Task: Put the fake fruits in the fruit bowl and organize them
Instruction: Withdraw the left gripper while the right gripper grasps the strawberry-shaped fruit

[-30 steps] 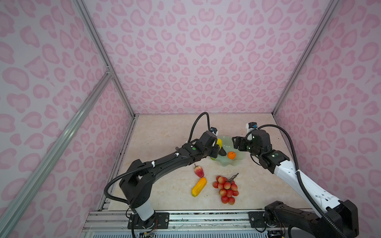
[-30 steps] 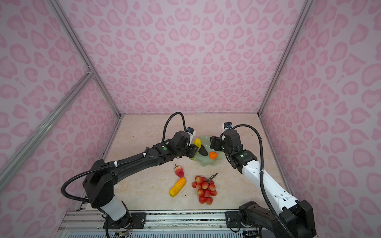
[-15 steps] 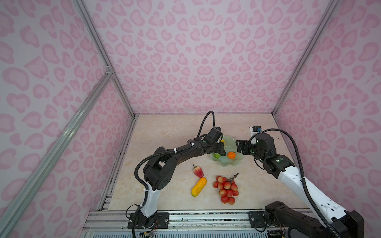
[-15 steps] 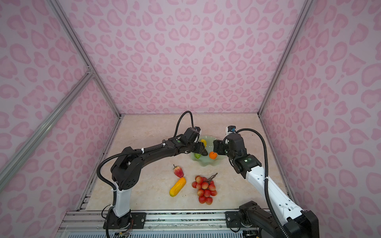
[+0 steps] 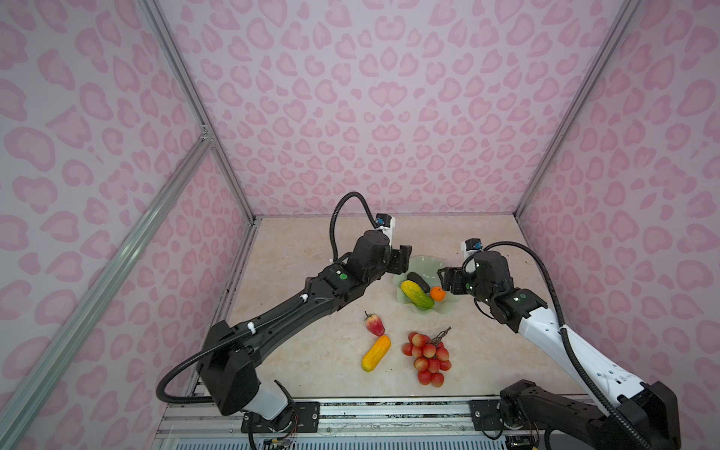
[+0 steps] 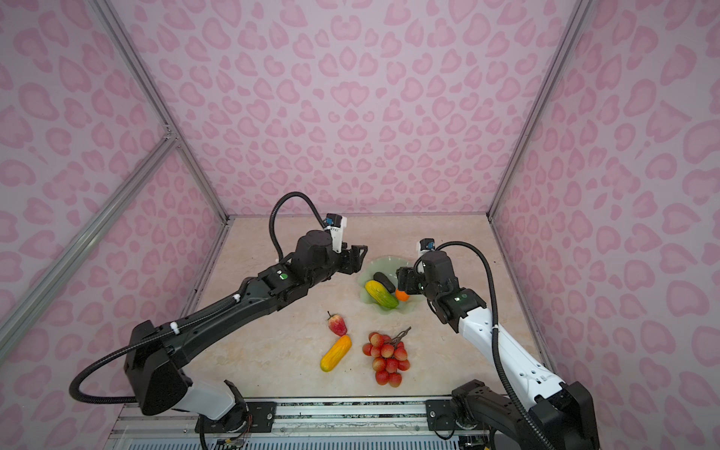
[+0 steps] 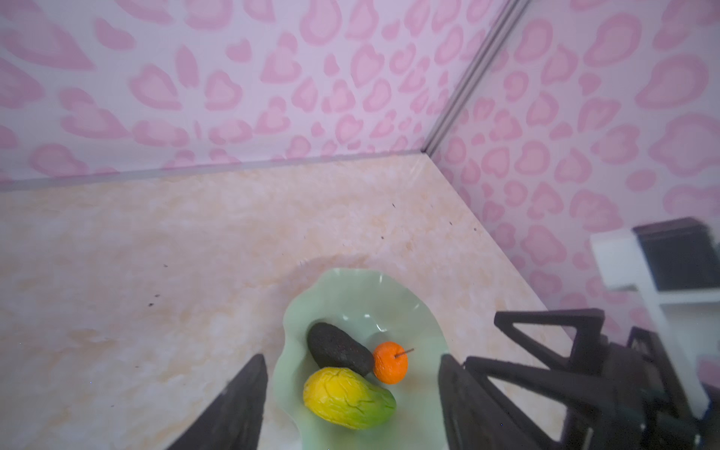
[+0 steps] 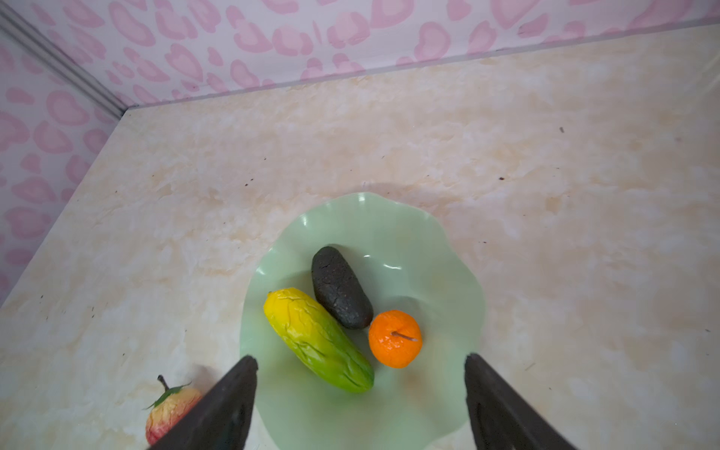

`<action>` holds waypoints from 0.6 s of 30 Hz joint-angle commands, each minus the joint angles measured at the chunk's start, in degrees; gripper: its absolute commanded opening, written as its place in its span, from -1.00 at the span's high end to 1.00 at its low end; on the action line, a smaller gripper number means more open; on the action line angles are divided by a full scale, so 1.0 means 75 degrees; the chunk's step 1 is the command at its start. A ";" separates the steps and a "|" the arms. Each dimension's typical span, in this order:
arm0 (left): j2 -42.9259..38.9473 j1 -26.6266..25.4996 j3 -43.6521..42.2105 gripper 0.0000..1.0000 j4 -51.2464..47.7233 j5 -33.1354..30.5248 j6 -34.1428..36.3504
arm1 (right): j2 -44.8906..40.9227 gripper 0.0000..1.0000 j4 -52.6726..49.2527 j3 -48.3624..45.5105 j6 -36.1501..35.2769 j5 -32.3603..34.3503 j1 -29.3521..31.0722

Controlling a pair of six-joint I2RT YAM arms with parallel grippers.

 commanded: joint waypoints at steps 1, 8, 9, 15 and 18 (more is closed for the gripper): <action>-0.1297 0.0039 -0.1294 -0.50 0.0301 -0.1776 0.0021 | 0.0391 -0.65 0.0157 0.0109 -0.0278 -0.0268 0.0698; -0.4557 0.0595 -0.4830 -0.76 -0.0243 -0.2848 -0.1803 | 0.1926 -0.64 0.0174 0.0672 -0.0331 -0.0282 0.2670; -0.5007 0.0660 -0.5274 -0.77 -0.0345 -0.2863 -0.2048 | 0.2212 -0.64 0.0054 0.0852 -0.0319 -0.0336 0.2844; -0.7670 0.0704 -0.6930 -0.80 -0.1115 -0.2996 -0.3083 | 0.3517 -0.58 0.0311 0.1248 -0.0017 -0.0457 0.3403; -0.8639 0.0716 -0.7251 -0.81 -0.1459 -0.3061 -0.3170 | 0.4027 -0.56 0.0534 0.1273 0.0126 -0.0693 0.3417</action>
